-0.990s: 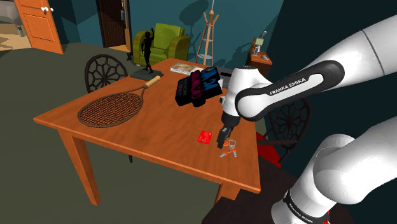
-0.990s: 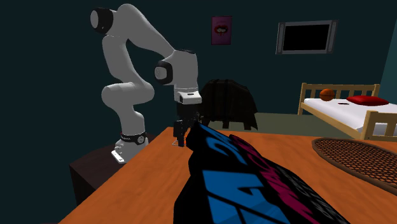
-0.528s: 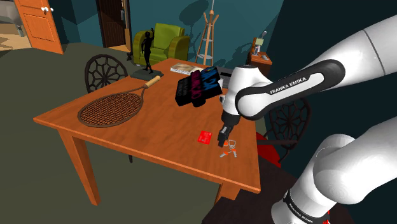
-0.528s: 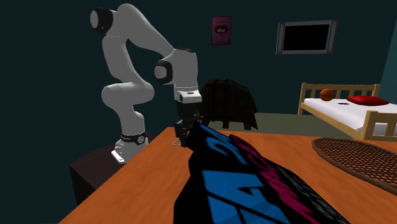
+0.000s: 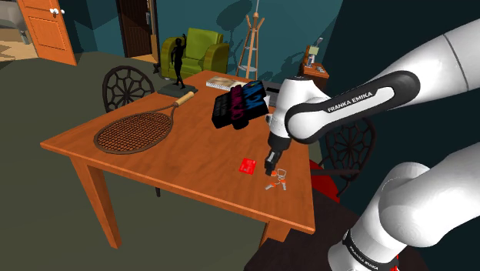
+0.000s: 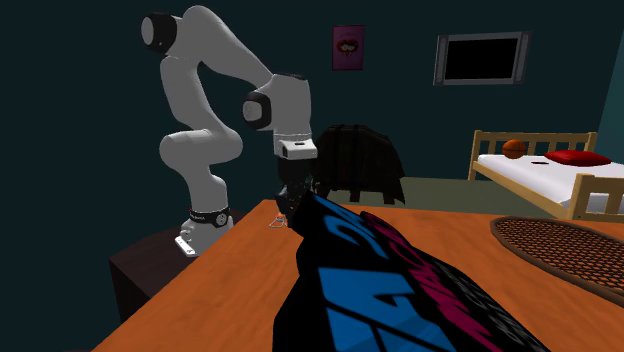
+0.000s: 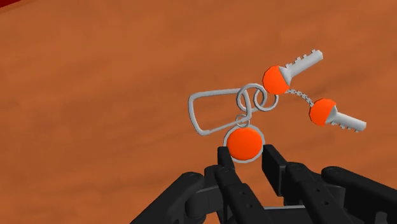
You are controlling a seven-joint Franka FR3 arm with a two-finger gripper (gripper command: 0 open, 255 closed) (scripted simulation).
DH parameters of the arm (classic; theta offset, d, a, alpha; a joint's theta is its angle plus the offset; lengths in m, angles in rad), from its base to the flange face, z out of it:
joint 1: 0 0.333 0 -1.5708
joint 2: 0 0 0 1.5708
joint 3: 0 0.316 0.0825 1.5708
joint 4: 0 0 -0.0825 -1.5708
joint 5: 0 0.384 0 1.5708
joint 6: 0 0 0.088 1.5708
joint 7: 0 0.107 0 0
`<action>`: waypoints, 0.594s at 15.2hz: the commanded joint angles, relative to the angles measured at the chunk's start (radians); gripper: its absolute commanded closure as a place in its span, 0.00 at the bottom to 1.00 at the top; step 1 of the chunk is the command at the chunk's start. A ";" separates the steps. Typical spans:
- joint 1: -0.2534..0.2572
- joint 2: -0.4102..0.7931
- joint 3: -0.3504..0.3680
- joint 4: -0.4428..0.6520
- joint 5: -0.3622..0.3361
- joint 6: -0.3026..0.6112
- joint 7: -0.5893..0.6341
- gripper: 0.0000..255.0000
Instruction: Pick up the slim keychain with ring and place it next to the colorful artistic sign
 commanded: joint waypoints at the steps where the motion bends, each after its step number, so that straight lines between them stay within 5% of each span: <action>1: 0.002 -0.018 0.000 0.008 0.001 -0.033 0.001 1.00; 9: 0.001 -0.094 -0.002 0.070 -0.001 -0.171 0.001 1.00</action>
